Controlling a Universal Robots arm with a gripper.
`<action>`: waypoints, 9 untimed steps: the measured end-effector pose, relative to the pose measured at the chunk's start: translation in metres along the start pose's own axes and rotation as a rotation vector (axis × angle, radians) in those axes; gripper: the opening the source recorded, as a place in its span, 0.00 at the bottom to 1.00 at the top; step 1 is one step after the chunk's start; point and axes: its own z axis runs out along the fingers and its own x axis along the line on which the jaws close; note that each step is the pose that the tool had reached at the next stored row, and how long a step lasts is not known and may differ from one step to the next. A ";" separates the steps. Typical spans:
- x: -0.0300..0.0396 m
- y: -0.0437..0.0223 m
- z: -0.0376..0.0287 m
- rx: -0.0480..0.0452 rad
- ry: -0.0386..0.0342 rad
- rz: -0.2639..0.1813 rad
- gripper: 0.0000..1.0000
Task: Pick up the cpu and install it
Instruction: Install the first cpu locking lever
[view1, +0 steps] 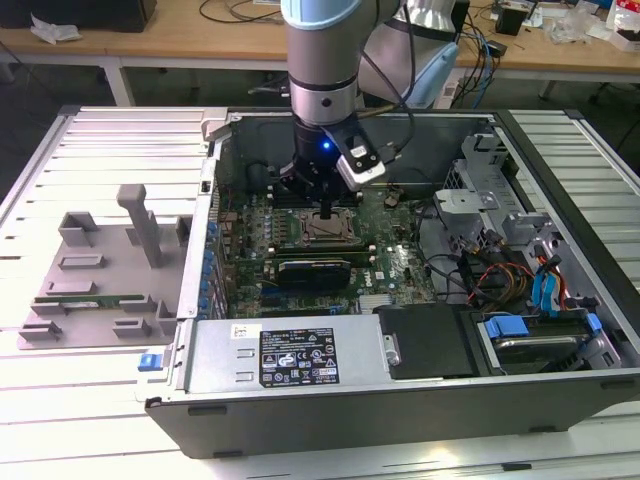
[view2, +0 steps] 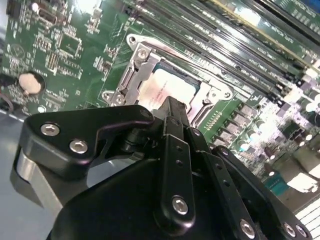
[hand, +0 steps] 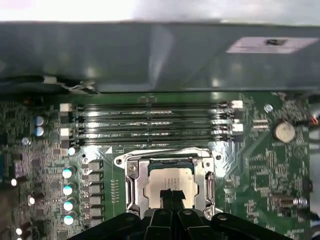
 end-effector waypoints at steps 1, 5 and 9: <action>-0.0002 0.0000 -0.0012 0.0000 0.0003 0.000 0.11; -0.0037 0.0000 -0.0202 -0.0002 0.0021 0.000 0.11; -0.0136 -0.0016 -0.0205 0.0002 0.0399 0.001 0.11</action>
